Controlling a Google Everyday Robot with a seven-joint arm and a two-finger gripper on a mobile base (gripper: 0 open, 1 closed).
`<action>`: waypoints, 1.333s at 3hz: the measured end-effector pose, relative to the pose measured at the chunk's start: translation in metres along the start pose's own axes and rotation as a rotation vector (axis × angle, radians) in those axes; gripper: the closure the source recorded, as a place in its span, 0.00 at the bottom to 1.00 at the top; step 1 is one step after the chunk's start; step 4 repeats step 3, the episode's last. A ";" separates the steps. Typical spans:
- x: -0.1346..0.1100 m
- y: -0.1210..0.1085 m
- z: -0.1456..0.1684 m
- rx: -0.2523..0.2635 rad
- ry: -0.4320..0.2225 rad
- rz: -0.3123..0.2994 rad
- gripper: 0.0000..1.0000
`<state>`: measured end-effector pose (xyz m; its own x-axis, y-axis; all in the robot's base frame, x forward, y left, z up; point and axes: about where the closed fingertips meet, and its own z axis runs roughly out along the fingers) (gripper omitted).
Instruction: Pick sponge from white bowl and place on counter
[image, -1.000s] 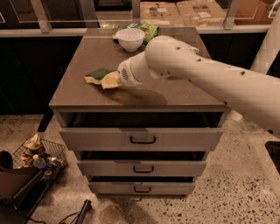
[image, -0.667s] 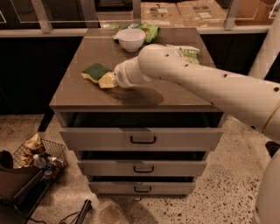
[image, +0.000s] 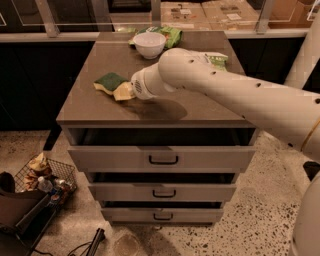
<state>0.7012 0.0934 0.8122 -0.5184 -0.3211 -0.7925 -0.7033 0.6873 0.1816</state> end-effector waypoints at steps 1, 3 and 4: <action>0.000 0.000 0.000 0.000 0.000 0.000 0.30; -0.003 0.001 -0.002 0.000 0.000 0.000 0.00; -0.003 0.001 -0.002 0.000 0.000 0.000 0.00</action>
Offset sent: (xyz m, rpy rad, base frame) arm 0.0000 0.0001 0.0000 0.0000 0.0000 0.0001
